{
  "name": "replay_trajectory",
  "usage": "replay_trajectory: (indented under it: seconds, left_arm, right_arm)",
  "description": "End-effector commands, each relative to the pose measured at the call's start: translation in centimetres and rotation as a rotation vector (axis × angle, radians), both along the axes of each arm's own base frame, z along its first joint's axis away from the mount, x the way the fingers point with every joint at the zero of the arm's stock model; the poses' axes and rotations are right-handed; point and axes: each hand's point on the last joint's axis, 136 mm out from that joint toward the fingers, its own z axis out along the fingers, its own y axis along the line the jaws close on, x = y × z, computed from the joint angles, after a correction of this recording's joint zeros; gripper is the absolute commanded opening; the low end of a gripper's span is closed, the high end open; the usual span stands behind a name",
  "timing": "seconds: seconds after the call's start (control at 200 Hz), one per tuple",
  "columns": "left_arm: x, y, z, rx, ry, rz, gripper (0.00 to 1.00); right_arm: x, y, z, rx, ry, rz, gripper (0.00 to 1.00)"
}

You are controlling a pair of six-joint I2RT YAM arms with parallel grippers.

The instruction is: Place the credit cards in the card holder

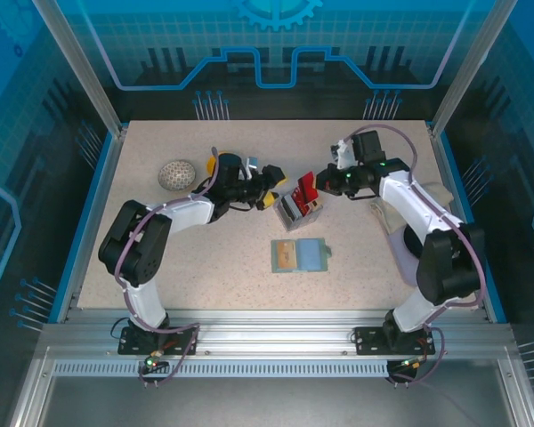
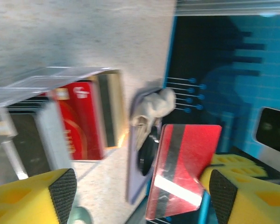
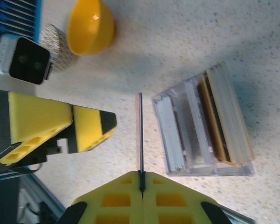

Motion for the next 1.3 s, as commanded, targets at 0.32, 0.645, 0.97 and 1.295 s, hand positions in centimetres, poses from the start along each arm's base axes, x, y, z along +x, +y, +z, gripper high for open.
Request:
replay_trajectory:
  seconds: [0.32,0.645,0.97,1.295]
  left_arm:
    - [-0.9,-4.0,7.3,-0.224,-0.159,-0.216,0.8]
    - [-1.5,-4.5,9.9,-0.269,-0.213,-0.239,0.29]
    - [-1.1,-4.2,10.2,-0.283,-0.183,-0.202,0.02]
    - [-0.8,-4.2,10.1,-0.293,-0.173,-0.193,0.04]
  right_arm:
    - [-0.2,2.1,4.9,0.285,-0.011,0.035,0.0]
    - [0.0,1.1,3.0,0.285,0.044,-0.006,0.0]
    - [-0.7,1.4,4.3,0.34,0.033,0.038,0.23]
    - [-1.5,3.1,4.9,0.388,0.041,0.134,0.36]
